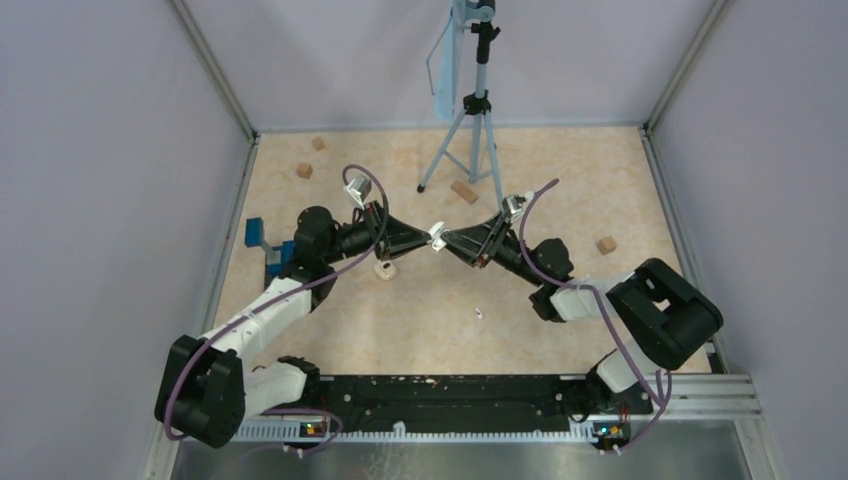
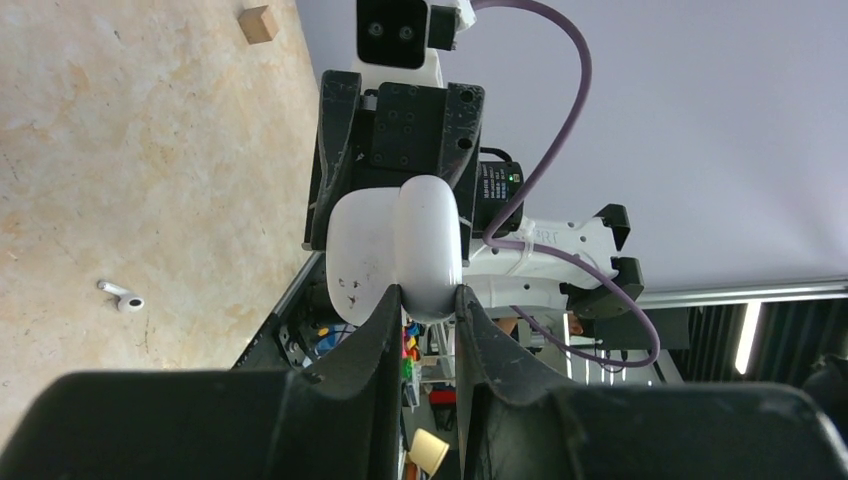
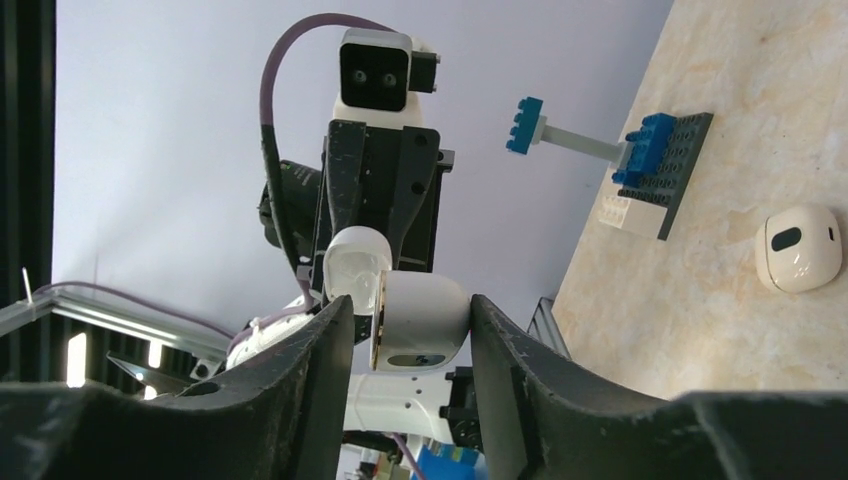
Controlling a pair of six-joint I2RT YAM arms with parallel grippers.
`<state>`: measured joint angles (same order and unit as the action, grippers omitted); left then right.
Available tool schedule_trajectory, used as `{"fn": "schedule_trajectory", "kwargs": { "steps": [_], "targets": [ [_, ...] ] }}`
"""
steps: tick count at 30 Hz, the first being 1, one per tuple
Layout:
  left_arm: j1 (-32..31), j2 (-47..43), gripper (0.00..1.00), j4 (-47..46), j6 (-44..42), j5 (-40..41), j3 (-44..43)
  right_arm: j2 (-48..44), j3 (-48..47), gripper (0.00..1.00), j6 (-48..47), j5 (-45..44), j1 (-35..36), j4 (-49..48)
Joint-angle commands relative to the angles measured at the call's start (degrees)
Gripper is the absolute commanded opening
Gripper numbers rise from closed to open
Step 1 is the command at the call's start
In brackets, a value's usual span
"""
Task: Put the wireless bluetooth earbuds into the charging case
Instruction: Pass from the left arm to the right, then pass from the right arm to the left
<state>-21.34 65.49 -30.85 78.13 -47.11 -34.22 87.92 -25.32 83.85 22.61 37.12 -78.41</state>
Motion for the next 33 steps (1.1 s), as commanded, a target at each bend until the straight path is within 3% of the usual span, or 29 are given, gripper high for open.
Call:
{"fn": "schedule_trajectory", "kwargs": {
  "steps": [1, 7, 12, 15, 17, 20, 23, 28, 33],
  "targets": [
    [0.3, -1.4, 0.0, -3.2, -0.2, 0.0, 0.5, 0.9, -2.0, 0.42, 0.6, 0.8, 0.6, -6.2],
    [0.5, -1.3, 0.03, 0.9, -1.9, -0.2, -0.6, 2.3, -2.2, 0.19, 1.9, 1.4, 0.6, -7.8],
    [2.2, -0.9, 0.67, 7.3, -7.0, -3.4, -3.9, 2.1, -2.5, 0.0, 1.6, 3.8, 0.2, -5.6],
    [4.8, -1.8, 0.86, 15.3, -13.7, -4.9, -7.5, 0.8, -3.1, 0.0, 0.2, 7.5, -0.9, -0.2],
    [6.1, -2.6, 0.98, 25.6, -20.0, -3.9, -10.4, -0.6, -4.0, 0.0, -0.8, 11.1, -2.1, 4.1],
    [6.9, -4.1, 0.99, 35.9, -26.8, -0.7, -12.4, -1.7, -5.3, 0.0, -2.2, 16.7, -3.4, 9.0],
    [7.3, -5.7, 0.99, 34.6, -28.0, -1.2, -10.5, -2.7, -7.6, 0.0, -6.5, 21.3, -3.7, 17.2],
    [7.7, -5.0, 0.99, 25.3, -24.1, -9.5, -6.5, -4.7, -11.3, 0.0, -17.0, 27.3, -4.0, 31.2],
    [7.6, -1.9, 0.99, 28.8, -28.0, -18.3, -8.2, -4.9, -14.6, 0.0, -23.0, 33.2, -4.7, 36.9]
  ]
}}
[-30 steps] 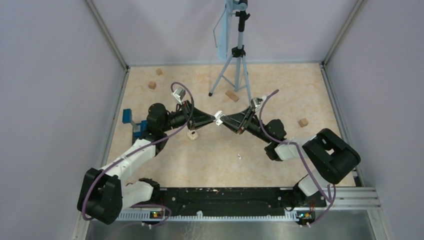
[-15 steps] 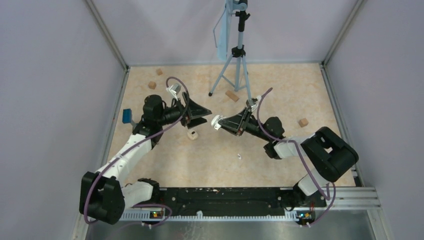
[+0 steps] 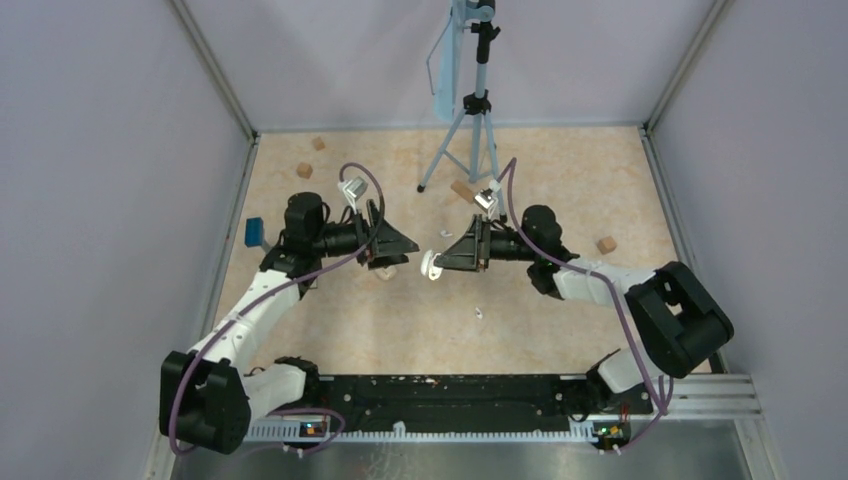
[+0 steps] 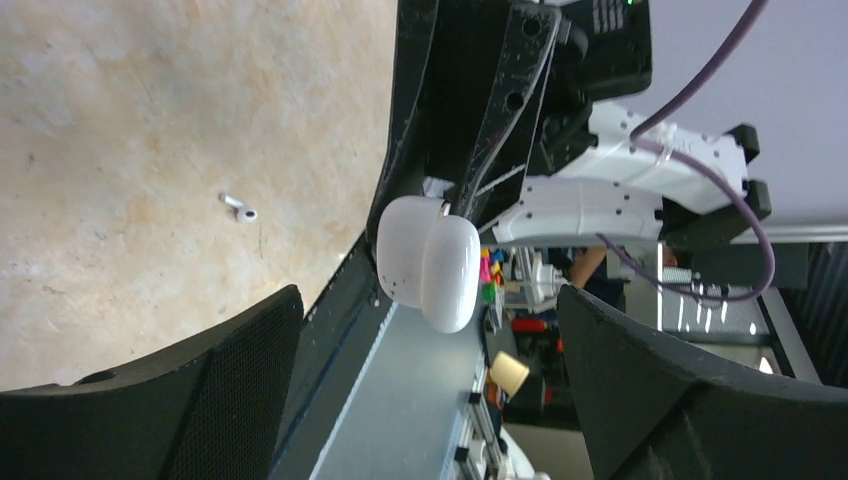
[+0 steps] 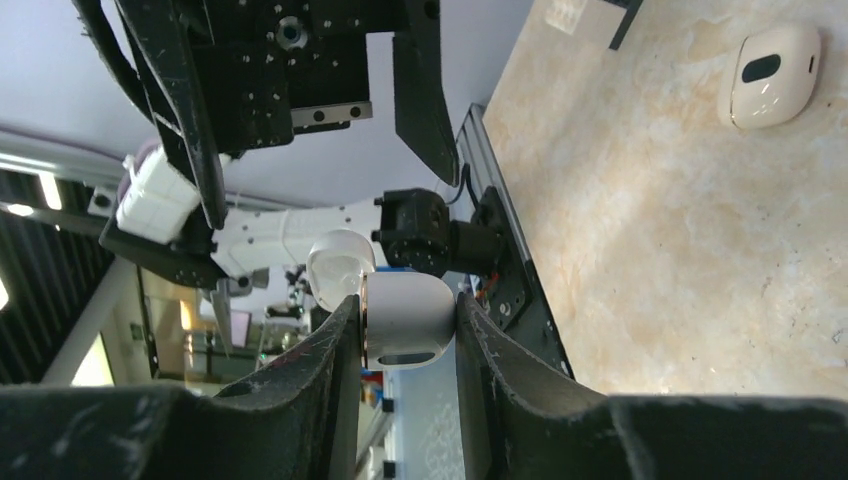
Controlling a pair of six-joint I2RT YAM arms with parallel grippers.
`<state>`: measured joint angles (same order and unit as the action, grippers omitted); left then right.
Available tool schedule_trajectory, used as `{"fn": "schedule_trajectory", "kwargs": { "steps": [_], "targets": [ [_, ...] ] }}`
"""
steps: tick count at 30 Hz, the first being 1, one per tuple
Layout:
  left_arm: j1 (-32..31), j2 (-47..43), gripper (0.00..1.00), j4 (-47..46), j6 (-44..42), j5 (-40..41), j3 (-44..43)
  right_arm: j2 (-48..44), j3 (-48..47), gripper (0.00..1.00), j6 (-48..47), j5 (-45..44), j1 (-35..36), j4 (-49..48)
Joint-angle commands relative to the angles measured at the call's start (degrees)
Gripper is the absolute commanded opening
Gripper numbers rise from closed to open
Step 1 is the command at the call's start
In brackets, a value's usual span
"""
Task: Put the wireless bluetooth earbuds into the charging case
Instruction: Pass from the right arm to the left
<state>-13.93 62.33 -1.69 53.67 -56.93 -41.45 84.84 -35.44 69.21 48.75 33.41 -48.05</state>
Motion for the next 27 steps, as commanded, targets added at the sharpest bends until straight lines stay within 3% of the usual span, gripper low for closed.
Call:
{"fn": "schedule_trajectory", "kwargs": {
  "steps": [1, 10, 14, 18, 27],
  "targets": [
    [0.2, 1.1, 0.99, -0.6, -3.8, -9.4, -0.9, -1.4, -5.4, 0.0, -9.9, 8.2, -1.0, 7.6],
    [0.1, 2.8, 0.93, 0.1, -4.7, -16.9, -2.3, 3.4, -9.9, 0.0, -8.5, 12.8, -1.0, 4.8],
    [0.0, 3.2, 0.84, -2.8, -2.1, -17.3, -1.5, 5.0, -10.3, 0.0, -5.2, 14.0, -1.0, -0.1],
    [-1.0, 3.4, 0.82, -8.9, 2.8, -17.9, 0.0, 5.5, -10.6, 0.0, -5.3, 14.1, -0.9, 0.0],
    [-3.7, 5.7, 0.7, -10.1, 2.8, -15.7, -0.7, 5.6, -10.8, 0.0, -4.6, 14.3, -0.7, -0.9]
  ]
}}
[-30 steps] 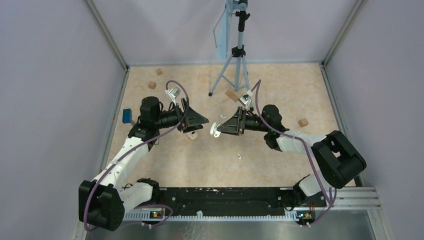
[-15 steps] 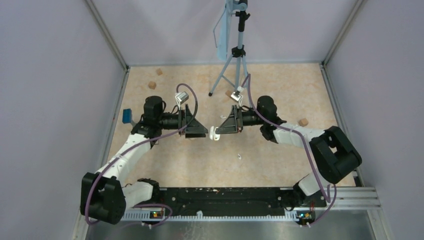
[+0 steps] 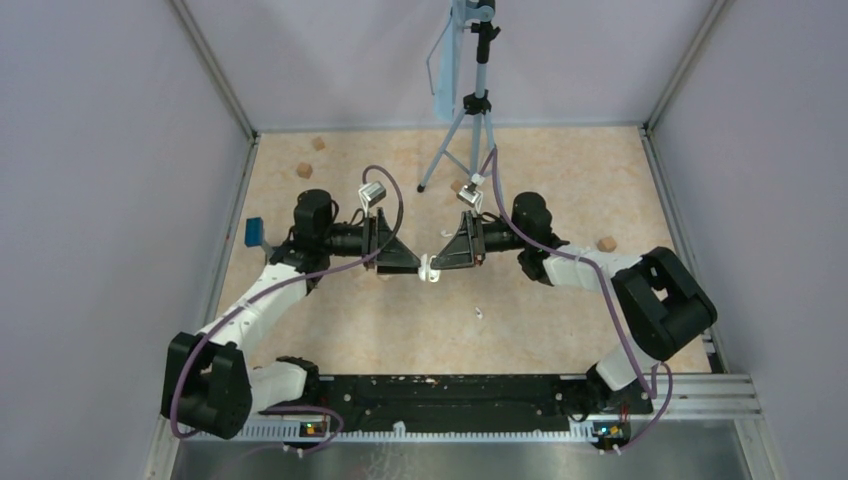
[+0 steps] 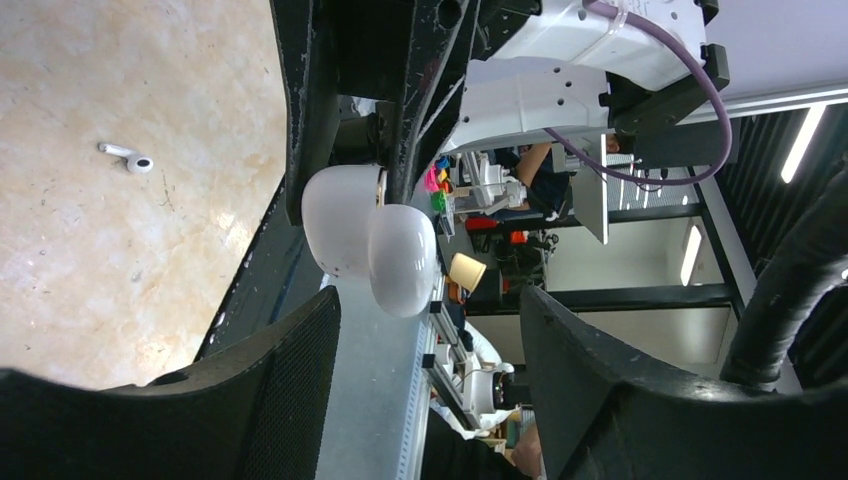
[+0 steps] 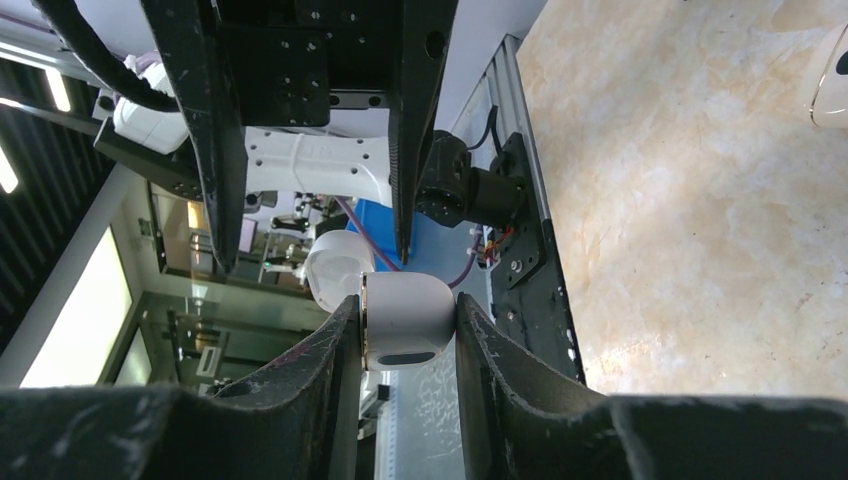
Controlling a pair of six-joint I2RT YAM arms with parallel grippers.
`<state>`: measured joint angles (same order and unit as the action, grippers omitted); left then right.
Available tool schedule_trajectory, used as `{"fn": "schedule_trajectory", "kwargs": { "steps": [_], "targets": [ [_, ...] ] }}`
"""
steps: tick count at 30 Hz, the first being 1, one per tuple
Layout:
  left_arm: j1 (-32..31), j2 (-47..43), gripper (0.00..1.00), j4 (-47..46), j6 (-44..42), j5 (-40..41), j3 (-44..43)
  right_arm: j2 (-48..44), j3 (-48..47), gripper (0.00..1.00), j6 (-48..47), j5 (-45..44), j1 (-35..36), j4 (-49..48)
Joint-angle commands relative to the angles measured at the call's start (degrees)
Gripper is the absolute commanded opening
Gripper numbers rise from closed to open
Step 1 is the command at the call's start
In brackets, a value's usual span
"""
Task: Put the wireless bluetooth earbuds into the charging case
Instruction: Pass from the right arm to the left
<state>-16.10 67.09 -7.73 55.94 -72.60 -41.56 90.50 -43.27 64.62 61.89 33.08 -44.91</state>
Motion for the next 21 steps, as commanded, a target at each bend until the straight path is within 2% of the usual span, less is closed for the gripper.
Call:
{"fn": "schedule_trajectory", "kwargs": {
  "steps": [1, 4, 12, 16, 21],
  "targets": [
    [-2.2, 1.3, 0.69, -4.2, 0.5, 0.1, -0.9, 0.0, -3.0, 0.0, 0.1, 1.2, -0.3, -4.0],
    [-3.8, 2.3, 0.68, -2.3, -1.1, 1.1, -2.0, 0.0, -3.0, 0.0, 0.2, 1.2, -0.1, -3.9],
    [-4.9, 2.8, 0.53, -5.3, 0.8, 2.4, -1.0, -0.2, -2.6, 0.0, 0.1, 1.1, 0.2, -3.8],
    [-4.9, 2.9, 0.5, -4.2, -0.1, 2.9, -1.2, -0.1, -2.5, 0.0, 0.0, 1.1, 0.3, -3.8],
    [-5.0, 3.0, 0.37, -3.6, -0.7, 3.4, -1.5, -0.2, -2.1, 0.0, 0.0, 1.2, 0.3, -3.8]
  ]
}}
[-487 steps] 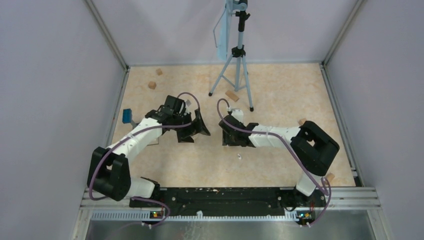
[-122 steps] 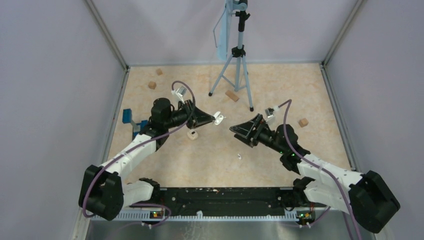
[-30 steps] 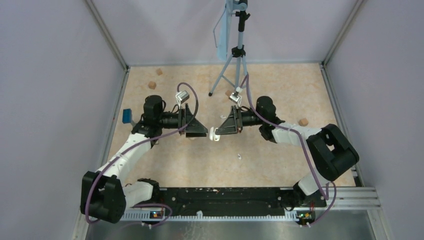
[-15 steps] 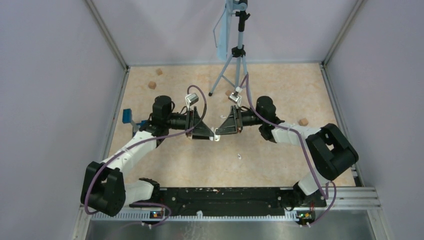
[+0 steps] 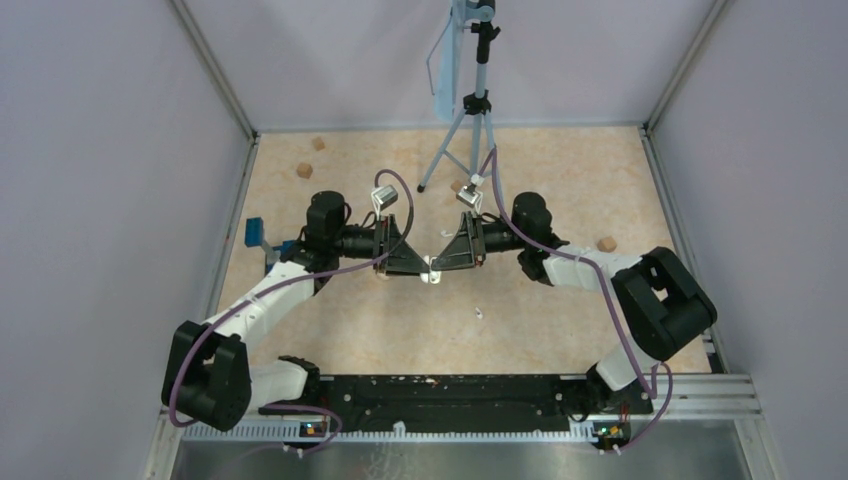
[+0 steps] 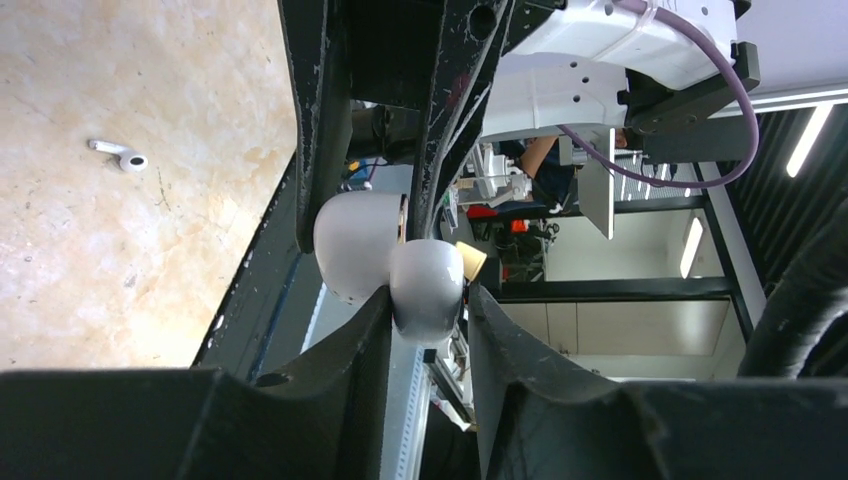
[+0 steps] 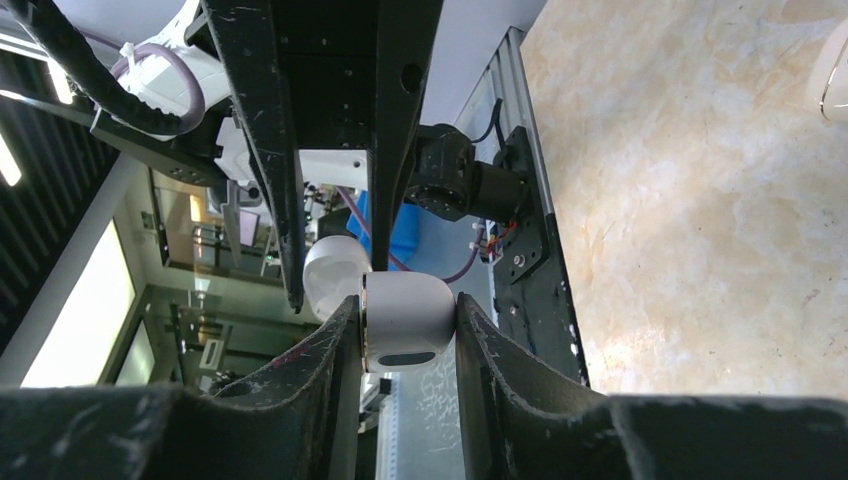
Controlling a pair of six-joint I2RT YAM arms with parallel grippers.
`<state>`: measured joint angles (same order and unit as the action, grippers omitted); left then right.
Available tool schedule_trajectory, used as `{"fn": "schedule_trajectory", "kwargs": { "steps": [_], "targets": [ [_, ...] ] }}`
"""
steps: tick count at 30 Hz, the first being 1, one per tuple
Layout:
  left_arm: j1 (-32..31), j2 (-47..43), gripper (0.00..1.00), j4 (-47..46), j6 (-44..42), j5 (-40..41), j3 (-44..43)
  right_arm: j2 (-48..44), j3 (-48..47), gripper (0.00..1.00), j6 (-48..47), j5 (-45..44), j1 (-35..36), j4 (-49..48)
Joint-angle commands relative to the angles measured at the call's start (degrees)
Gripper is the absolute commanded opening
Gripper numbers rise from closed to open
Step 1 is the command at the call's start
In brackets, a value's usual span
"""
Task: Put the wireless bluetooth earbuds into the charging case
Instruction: Pass from the right arm to the left
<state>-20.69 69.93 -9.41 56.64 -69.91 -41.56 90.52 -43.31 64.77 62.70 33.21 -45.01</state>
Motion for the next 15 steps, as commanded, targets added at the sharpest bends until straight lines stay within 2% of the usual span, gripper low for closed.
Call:
{"fn": "schedule_trajectory", "kwargs": {
  "steps": [1, 6, 7, 10, 12, 14, 15],
  "targets": [
    [-0.3, 0.2, 0.34, -1.9, -1.4, 0.7, -1.4, -0.3, -2.0, 0.0, -0.2, 0.4, 0.2, -3.7],
    [-0.3, 0.3, 0.18, -1.6, -1.6, 1.0, -1.3, -0.3, -1.7, 0.0, -0.1, 0.1, 0.2, -3.5],
    [-0.4, 0.4, 0.16, -1.5, -1.7, 1.0, -1.3, -0.3, -1.7, 0.03, -0.1, 0.1, 0.2, -3.4],
    [-0.4, 0.4, 0.08, -0.6, -2.3, 1.6, -1.4, -0.7, -1.8, 0.23, -0.8, -0.5, 0.2, -1.6],
    [-0.3, 0.5, 0.06, -0.1, -2.6, 1.8, -1.5, -1.3, -1.7, 0.29, -1.8, -1.1, 0.3, -0.2],
    [-0.3, 0.5, 0.07, 0.1, -2.8, 1.9, -1.4, -2.2, -1.7, 0.26, -3.4, -1.6, 0.2, 1.9],
    [-0.3, 0.6, 0.11, 0.2, -2.9, 1.9, -1.4, -2.6, -1.8, 0.23, -4.2, -1.8, 0.1, 3.1]
  ]
}}
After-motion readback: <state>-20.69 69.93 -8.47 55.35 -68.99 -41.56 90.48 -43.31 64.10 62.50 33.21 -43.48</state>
